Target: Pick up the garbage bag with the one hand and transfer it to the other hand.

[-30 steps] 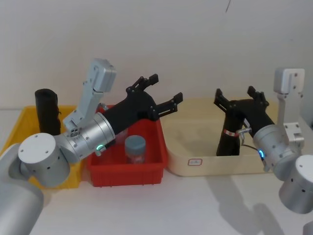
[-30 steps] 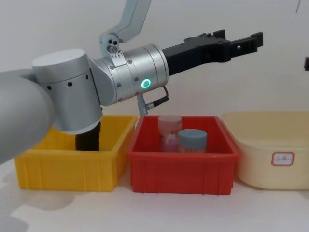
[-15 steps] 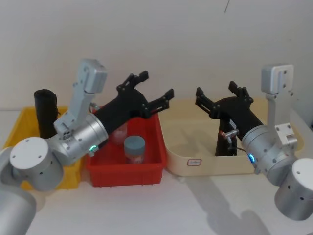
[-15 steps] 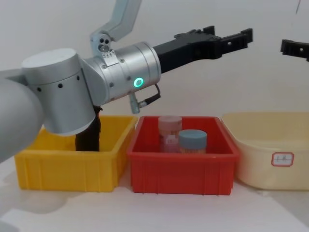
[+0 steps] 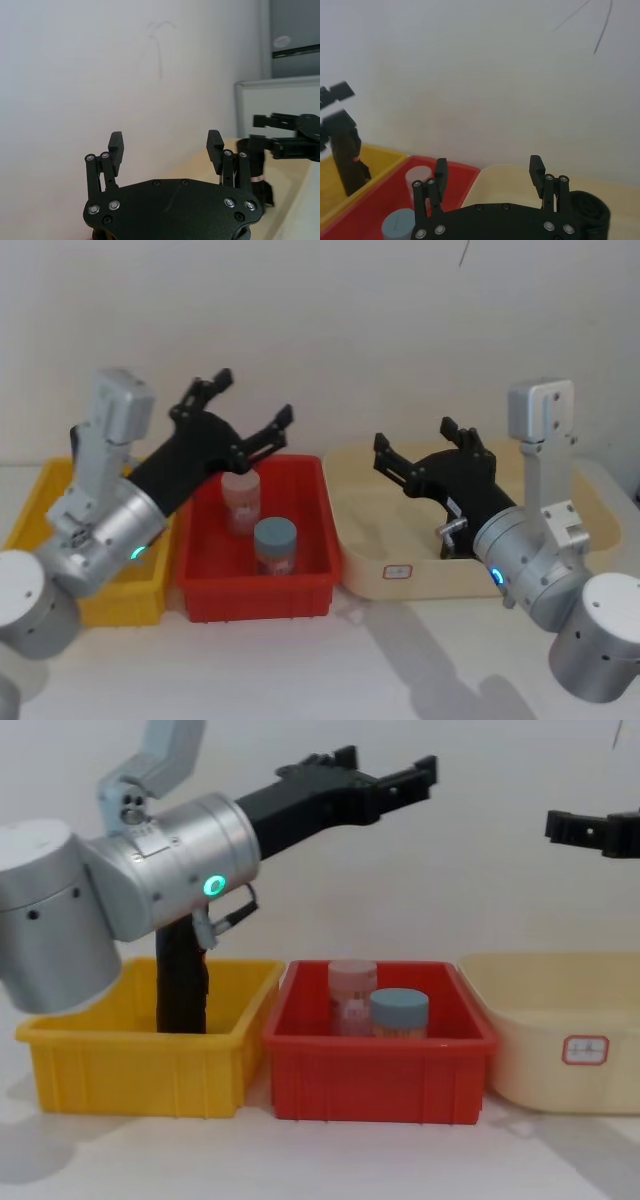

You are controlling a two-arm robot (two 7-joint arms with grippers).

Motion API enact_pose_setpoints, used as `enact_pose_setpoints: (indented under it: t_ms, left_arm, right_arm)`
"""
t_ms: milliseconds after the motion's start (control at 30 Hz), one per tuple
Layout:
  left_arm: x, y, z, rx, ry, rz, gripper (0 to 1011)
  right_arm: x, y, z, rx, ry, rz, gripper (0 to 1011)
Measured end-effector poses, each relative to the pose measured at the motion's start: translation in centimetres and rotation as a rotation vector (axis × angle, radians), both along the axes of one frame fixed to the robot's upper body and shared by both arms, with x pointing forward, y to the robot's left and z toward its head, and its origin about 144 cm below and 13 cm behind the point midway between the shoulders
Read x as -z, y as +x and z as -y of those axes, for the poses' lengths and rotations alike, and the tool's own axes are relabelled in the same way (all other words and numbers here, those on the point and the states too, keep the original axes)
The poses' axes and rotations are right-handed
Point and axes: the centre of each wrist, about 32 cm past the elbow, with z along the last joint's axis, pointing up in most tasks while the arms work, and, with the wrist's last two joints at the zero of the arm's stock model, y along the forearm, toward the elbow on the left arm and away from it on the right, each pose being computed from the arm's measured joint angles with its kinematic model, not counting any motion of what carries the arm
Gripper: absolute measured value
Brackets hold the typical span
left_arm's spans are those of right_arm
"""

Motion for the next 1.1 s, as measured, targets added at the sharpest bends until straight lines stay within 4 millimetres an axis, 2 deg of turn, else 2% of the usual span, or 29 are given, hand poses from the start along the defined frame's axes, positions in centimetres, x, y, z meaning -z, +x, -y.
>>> enact_pose_setpoints:
  t_ms: [567, 1100]
  left_arm:
    - [1.3, -4.4, -5.7, -0.255, -0.037, 0.034, 1000]
    - [1.9, -6.3, -7.8, -0.345, -0.04, 0.026, 1000]
  right_arm:
    - [0.7, -1.1, -2.1, -0.092, -0.021, -0.04, 1000]
    - [1.6, -1.4, -3.8, -0.18, -0.084, -0.103, 1000]
